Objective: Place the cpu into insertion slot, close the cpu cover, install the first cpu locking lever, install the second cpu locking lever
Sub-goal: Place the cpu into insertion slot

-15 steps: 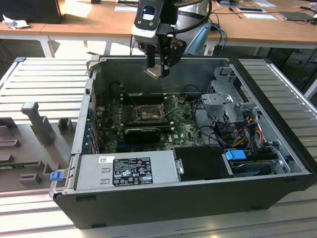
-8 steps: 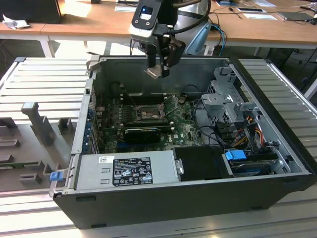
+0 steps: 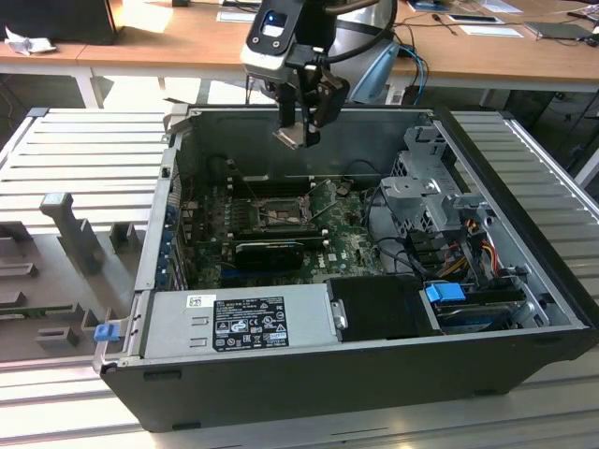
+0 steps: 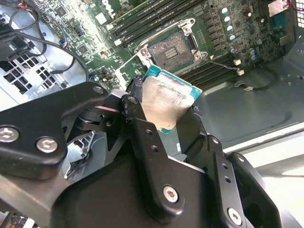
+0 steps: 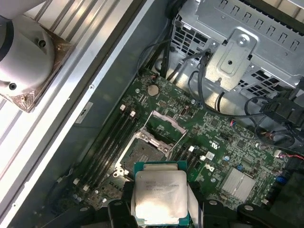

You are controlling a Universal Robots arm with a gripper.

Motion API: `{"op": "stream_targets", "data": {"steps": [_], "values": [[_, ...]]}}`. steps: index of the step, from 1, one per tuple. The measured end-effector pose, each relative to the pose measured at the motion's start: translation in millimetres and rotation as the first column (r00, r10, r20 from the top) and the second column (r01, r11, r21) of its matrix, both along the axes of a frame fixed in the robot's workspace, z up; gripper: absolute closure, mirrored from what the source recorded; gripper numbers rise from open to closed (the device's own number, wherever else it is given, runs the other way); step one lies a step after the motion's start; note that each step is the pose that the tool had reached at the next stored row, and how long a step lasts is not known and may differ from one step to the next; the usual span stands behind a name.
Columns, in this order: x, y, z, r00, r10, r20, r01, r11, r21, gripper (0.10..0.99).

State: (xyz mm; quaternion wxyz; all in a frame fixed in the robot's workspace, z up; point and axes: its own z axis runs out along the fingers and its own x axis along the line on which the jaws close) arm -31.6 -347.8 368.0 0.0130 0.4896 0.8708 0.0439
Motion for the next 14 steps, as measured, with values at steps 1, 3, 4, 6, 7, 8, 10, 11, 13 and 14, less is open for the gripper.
{"op": "stream_targets", "data": {"steps": [1, 3, 4, 6, 7, 8, 10, 11, 13, 14], "values": [[0.0, 0.0, 0.0, 1.0, -0.005, 0.0, 0.005, 1.0, 0.0, 0.557], [0.0, 0.0, -0.1, 0.9999, -0.016, 0.0, 0.016, 0.9999, 0.0, 0.557], [0.0, 0.3, -0.1, 0.9998, -0.02, 0.0, 0.02, 0.9998, 0.0, 0.557], [0.0, 0.9, -0.1, 0.9992, -0.039, 0.0, 0.039, 0.9992, 0.0, 0.557], [-0.1, 0.9, -0.1, 0.9989, -0.047, 0.0, 0.047, 0.9989, 0.0, 0.557], [-0.1, 0.9, -0.2, 0.9982, -0.06, 0.0, 0.06, 0.9982, 0.0, 0.557], [-0.1, 0.9, -0.2, 0.9975, -0.071, 0.0, 0.071, 0.9975, 0.0, 0.557], [-0.1, 0.9, -0.2, 0.997, -0.077, 0.0, 0.077, 0.997, 0.0, 0.557], [-0.1, 0.9, -0.2, 0.9961, -0.088, 0.0, 0.088, 0.9961, 0.0, 0.557], [-0.1, 0.9, -0.2, 0.9957, -0.093, 0.0, 0.093, 0.9957, 0.0, 0.557]]}}
